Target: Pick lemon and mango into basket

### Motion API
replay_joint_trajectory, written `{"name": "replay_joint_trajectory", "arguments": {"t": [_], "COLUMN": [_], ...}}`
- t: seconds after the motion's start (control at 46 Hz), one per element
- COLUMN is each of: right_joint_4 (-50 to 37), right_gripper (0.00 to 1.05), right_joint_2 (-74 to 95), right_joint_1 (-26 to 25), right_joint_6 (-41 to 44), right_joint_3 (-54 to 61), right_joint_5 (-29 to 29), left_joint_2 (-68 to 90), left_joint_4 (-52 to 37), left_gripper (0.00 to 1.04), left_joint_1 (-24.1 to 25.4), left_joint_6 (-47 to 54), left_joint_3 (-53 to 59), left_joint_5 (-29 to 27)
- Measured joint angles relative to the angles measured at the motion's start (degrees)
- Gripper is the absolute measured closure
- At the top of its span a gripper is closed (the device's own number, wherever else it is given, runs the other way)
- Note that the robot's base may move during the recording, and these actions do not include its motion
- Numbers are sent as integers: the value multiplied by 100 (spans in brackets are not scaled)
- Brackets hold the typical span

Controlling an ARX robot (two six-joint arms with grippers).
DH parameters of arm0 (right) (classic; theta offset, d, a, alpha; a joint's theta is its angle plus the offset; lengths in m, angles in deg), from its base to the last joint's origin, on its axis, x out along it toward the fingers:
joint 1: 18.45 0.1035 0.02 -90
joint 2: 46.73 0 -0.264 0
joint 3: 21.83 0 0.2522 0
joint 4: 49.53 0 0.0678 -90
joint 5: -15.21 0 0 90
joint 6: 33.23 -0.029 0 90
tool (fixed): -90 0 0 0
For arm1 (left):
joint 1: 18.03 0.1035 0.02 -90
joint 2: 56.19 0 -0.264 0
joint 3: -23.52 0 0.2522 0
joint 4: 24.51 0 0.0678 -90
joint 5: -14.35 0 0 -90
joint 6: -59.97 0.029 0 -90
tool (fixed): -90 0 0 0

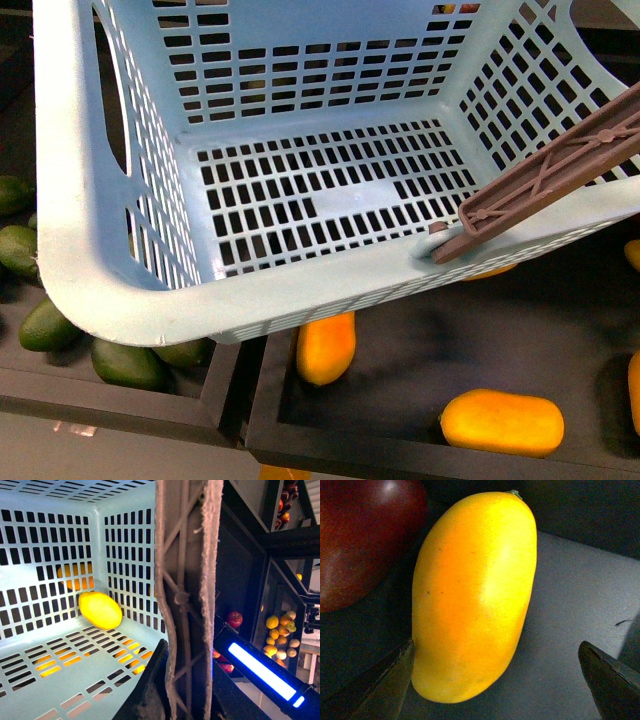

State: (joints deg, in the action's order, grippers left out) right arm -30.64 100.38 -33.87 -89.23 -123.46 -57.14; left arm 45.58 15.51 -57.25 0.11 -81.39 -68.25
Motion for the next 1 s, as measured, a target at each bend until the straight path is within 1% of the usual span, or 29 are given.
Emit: {"name": "replay_joint_trajectory", "arguments": {"t": [0.217, 0.63, 0.696, 0.804, 0.87, 1.0], "right_joint_4": [109, 334, 369, 389, 343, 153], "right_gripper": [9, 9, 15, 34, 42, 45], "right_joint_2": [286, 704, 732, 752, 750, 645], "right_joint_1": [7, 9, 9, 7, -4, -33], "right_joint_6": [-37, -42, -42, -42, -39, -9], "right_joint_3": [-452, -920, -955, -966, -925, -695], "right_joint_5": [79, 199, 232, 275, 282, 269], "left_joint_2": [0, 0, 0, 0, 0, 0], "left_joint_4": [0, 0, 0, 0, 0, 0], "left_gripper": [97, 97, 97, 97, 97, 97], "left_joint_1": [0, 0, 0, 0, 0, 0], "left_joint_6": [2, 0, 0, 2, 2, 0], "left_joint_3": [0, 0, 0, 0, 0, 0], "left_joint_5": [-9, 0, -4, -7, -7, -7]}}
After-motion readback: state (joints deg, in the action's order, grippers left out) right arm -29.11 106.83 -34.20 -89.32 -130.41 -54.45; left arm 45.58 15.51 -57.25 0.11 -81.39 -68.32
